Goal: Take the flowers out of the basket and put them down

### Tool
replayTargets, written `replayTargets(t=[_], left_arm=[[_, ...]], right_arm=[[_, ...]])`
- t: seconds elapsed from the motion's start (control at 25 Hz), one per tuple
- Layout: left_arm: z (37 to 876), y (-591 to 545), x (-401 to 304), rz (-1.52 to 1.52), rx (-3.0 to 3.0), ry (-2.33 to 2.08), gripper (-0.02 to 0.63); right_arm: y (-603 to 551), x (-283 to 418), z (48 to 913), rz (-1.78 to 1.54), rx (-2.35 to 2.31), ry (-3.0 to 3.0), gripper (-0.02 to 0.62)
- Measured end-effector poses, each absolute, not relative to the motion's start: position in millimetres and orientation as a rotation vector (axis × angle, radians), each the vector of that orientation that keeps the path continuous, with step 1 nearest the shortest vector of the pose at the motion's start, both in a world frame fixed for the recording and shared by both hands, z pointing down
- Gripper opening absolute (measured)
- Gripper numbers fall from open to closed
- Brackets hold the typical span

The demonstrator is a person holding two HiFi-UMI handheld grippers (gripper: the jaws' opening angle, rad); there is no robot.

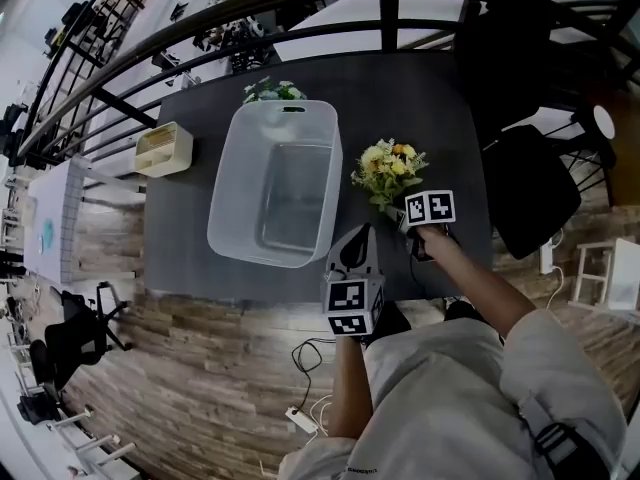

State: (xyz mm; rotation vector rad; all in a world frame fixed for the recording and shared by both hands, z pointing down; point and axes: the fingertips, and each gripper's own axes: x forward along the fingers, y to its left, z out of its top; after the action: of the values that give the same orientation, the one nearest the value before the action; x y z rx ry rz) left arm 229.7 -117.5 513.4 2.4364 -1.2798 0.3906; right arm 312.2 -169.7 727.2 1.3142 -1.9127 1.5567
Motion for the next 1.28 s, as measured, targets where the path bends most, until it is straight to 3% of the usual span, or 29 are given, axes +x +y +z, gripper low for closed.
replayTargets(t=[0.8,1.2,1.28], left_arm=[[537,-25,285,0.282,2.074,-1.776,0.017],[567,-12,328,0.328,2.010,-1.839,0.017],[570,-11,334,0.352,2.005,-1.836,0.017]], right_arm=[[-92,374,661,1.210,0.886,-2.336,0.210],[-72,414,644,0.975,0.867,-2.524,-0.002],[-70,418,635,1.008,0.868,-2.567,-0.002]])
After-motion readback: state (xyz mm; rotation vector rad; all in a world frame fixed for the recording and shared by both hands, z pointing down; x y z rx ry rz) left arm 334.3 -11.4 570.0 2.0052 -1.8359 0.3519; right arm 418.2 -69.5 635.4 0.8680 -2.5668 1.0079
